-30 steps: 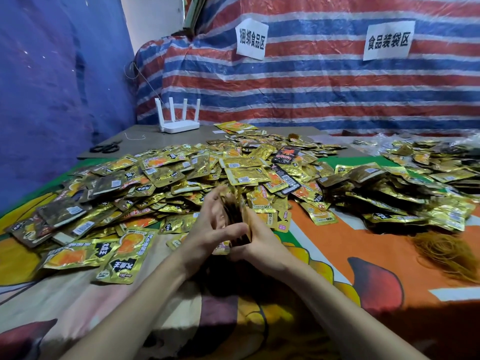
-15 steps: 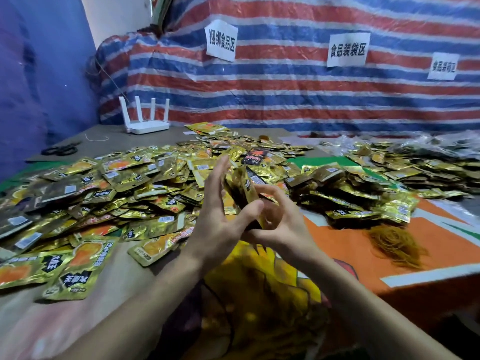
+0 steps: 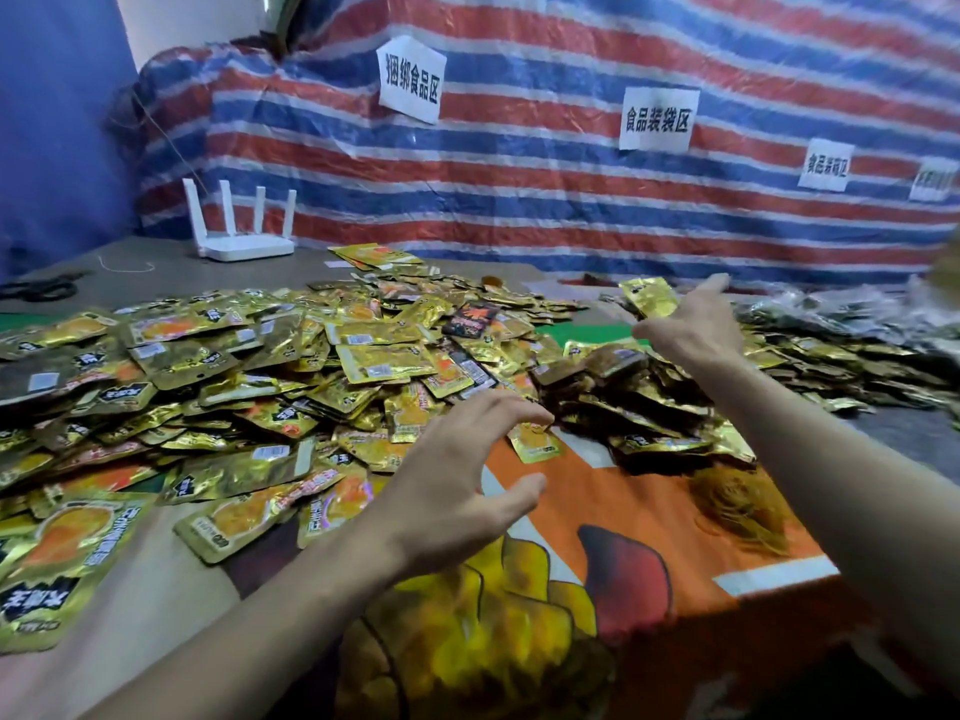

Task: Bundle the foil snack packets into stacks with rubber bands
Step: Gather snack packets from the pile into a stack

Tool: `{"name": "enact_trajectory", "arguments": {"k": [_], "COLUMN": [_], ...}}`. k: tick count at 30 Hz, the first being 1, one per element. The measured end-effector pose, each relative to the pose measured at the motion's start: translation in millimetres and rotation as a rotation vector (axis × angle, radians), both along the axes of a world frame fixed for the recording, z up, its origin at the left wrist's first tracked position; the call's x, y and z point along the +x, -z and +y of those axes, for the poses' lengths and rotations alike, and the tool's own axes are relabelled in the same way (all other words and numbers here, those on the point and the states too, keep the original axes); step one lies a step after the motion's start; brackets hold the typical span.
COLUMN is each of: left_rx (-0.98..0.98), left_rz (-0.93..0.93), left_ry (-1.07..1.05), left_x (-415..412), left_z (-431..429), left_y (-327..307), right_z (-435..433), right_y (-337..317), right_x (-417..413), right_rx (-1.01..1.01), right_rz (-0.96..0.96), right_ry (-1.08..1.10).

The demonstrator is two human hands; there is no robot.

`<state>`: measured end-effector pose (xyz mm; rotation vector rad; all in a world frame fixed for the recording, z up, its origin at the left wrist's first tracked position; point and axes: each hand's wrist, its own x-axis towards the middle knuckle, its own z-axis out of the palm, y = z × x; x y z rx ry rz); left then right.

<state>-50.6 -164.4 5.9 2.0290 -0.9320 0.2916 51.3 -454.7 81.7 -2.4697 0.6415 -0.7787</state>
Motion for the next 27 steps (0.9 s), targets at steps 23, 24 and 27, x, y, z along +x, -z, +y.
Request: {"name": "enact_trajectory", "arguments": {"k": [23,24,27], "left_rx": [-0.168,-0.170,-0.185], "left_rz": [0.039,0.046,0.075], "left_ry": [-0.078,-0.093,-0.146], "left_x": [15,15,17], "left_z": [6,11,29], "left_y": [-23,-22,-17], "right_z": [6,12,39], "right_y": [28,26,26], "right_x": [29,26,15], "right_rx": [-0.285,-0.317,-0.419], "right_rz": [0.202,0.185,0.123], "right_ry": [0.144,0.137,0.053]}}
